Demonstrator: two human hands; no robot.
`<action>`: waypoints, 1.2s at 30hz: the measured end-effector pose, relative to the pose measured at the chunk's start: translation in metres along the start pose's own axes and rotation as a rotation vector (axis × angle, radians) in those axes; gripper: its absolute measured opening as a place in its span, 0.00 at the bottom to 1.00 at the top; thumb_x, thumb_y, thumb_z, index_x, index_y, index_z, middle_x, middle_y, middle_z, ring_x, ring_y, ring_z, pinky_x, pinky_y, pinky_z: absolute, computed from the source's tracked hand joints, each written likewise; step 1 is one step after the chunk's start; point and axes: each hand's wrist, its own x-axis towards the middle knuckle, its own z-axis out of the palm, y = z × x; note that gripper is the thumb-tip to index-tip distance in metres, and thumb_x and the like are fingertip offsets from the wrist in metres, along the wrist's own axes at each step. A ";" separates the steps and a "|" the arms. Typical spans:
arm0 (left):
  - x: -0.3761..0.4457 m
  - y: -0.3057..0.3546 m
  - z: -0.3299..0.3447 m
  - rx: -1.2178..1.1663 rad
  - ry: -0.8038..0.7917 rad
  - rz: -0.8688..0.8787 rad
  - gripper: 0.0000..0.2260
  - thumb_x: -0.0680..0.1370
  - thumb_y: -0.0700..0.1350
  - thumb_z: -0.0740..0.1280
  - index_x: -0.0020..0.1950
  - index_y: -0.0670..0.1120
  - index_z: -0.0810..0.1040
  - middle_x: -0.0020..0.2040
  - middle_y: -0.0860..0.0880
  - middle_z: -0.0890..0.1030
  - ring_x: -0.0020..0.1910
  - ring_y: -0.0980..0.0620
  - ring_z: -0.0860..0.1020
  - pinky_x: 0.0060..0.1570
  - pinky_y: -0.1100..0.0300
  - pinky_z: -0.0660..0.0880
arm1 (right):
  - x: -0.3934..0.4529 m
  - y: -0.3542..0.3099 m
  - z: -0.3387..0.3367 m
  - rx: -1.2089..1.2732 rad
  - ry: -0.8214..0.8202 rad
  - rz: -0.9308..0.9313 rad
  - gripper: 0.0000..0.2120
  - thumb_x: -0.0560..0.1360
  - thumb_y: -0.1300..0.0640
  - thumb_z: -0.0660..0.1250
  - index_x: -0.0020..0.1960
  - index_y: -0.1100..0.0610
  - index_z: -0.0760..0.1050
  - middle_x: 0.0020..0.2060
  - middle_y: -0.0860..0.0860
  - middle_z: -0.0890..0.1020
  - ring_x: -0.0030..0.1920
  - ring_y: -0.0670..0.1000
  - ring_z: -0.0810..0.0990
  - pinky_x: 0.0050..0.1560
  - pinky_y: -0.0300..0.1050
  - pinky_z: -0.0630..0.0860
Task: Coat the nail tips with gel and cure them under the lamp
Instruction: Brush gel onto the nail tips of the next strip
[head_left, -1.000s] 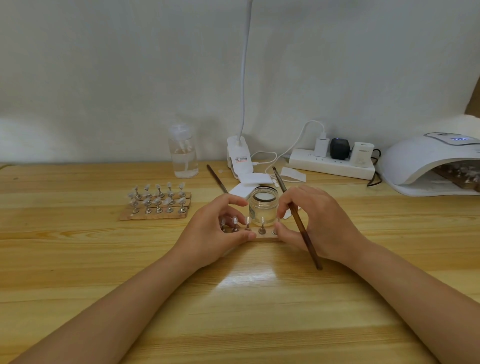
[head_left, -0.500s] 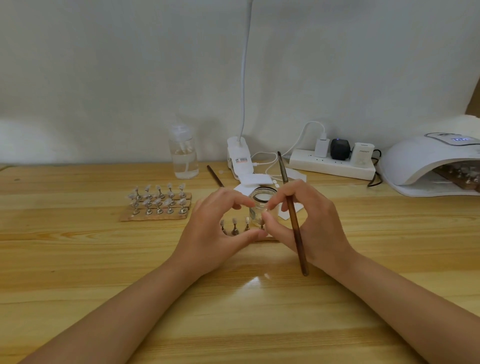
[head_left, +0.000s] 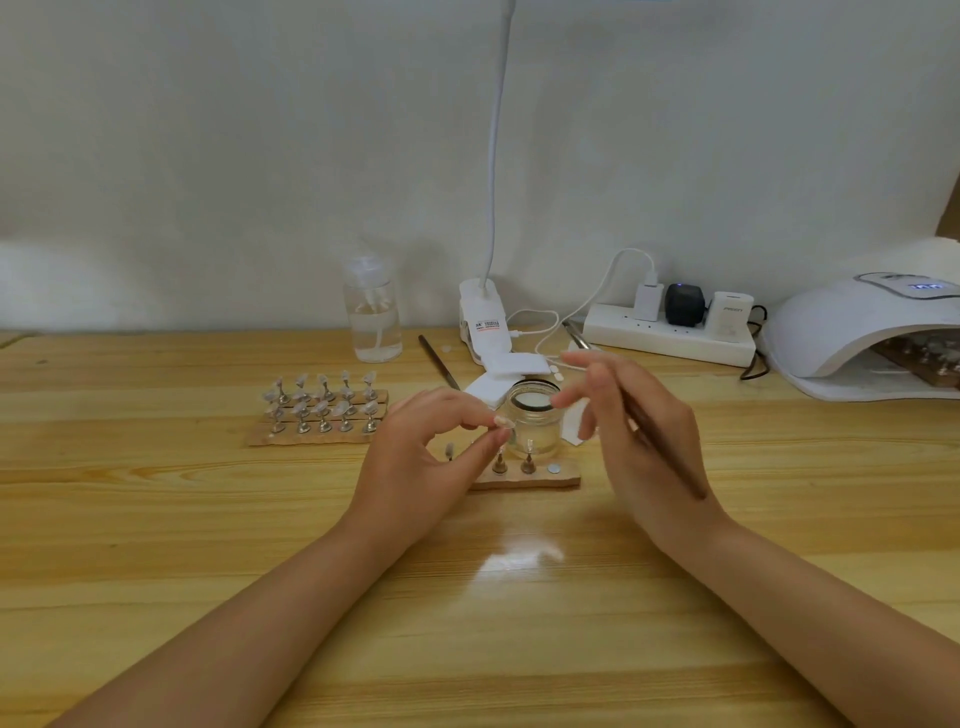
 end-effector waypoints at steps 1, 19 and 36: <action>0.000 0.000 0.000 -0.006 0.006 -0.005 0.04 0.69 0.40 0.73 0.42 0.48 0.82 0.39 0.53 0.82 0.42 0.51 0.79 0.49 0.42 0.73 | 0.003 -0.001 -0.003 0.041 0.011 0.058 0.12 0.77 0.48 0.55 0.53 0.48 0.75 0.31 0.47 0.80 0.28 0.41 0.75 0.32 0.31 0.71; 0.001 0.000 -0.003 -0.015 -0.010 -0.048 0.07 0.70 0.37 0.71 0.44 0.48 0.81 0.39 0.55 0.81 0.41 0.56 0.78 0.48 0.57 0.75 | 0.061 0.008 0.004 -0.490 -0.335 0.219 0.17 0.73 0.44 0.67 0.35 0.57 0.75 0.27 0.50 0.78 0.33 0.49 0.79 0.40 0.47 0.76; 0.001 0.000 -0.003 -0.031 -0.007 -0.094 0.07 0.70 0.36 0.71 0.44 0.48 0.81 0.39 0.55 0.81 0.41 0.55 0.78 0.47 0.64 0.74 | 0.068 0.014 -0.026 -0.173 -0.078 0.431 0.14 0.74 0.49 0.67 0.34 0.54 0.71 0.22 0.46 0.76 0.21 0.36 0.71 0.33 0.38 0.66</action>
